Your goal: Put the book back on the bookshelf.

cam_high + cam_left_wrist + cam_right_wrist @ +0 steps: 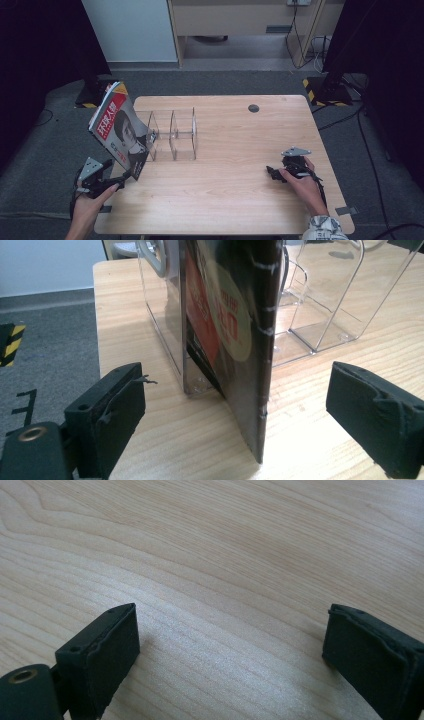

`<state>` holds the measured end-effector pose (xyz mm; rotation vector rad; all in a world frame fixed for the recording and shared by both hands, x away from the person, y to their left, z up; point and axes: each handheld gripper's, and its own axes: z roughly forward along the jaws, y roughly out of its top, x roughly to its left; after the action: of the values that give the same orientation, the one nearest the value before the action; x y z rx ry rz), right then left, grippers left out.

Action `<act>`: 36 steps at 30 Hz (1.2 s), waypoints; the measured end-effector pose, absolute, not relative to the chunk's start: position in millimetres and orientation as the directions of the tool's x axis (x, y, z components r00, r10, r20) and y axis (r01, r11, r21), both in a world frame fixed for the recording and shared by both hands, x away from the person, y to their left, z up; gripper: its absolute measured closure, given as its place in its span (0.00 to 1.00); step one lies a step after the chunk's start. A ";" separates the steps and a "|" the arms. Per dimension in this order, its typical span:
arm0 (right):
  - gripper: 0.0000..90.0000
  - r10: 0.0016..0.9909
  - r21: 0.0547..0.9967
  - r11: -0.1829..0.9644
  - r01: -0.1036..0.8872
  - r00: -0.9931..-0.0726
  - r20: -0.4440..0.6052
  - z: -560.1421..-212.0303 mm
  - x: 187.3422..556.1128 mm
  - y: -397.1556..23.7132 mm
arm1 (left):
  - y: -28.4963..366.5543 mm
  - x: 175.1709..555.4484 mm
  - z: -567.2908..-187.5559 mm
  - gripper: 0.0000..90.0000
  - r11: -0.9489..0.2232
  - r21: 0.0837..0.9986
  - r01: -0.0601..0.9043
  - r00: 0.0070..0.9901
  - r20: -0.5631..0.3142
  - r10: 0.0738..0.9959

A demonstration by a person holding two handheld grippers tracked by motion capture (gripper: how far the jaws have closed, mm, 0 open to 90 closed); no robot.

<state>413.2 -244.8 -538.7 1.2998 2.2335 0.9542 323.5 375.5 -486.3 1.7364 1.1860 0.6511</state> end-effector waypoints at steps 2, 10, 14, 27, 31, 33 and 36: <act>0.09 0.867 0.719 0.340 0.606 -0.498 0.009 -538.7 413.1 -244.8 | 375.1 321.5 -487.5 0.09 -0.136 0.887 0.441 0.407 -0.063 0.911; 0.09 0.868 0.719 0.340 0.606 -0.497 0.009 -538.8 413.1 -244.8 | 370.2 314.3 -489.9 0.10 -0.170 0.876 0.452 0.448 -0.058 0.892; 0.09 0.868 0.719 0.340 0.606 -0.497 0.009 -538.7 413.1 -244.7 | 368.9 311.8 -490.8 0.10 -0.175 0.871 0.459 0.455 -0.062 0.888; 0.09 0.867 0.719 0.340 0.606 -0.497 0.009 -538.7 412.9 -244.7 | 364.8 298.6 -492.4 0.13 -0.217 0.858 0.465 0.502 -0.053 0.863; 0.09 0.867 0.718 0.340 0.607 -0.497 0.010 -538.7 412.4 -244.6 | 362.5 295.4 -492.0 0.15 -0.232 0.855 0.463 0.522 -0.052 0.851; 0.09 0.867 0.719 0.341 0.606 -0.499 0.008 -538.8 412.4 -244.6 | 359.7 294.1 -490.7 0.15 -0.240 0.855 0.460 0.535 -0.051 0.844; 0.09 0.866 0.718 0.342 0.606 -0.499 0.009 -538.8 412.4 -244.5 | 352.5 293.0 -488.8 0.15 -0.254 0.854 0.455 0.557 -0.050 0.829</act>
<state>412.4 -244.5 -538.8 1.2977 2.2358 0.9541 293.0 352.5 -488.8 1.8926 1.0431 0.5239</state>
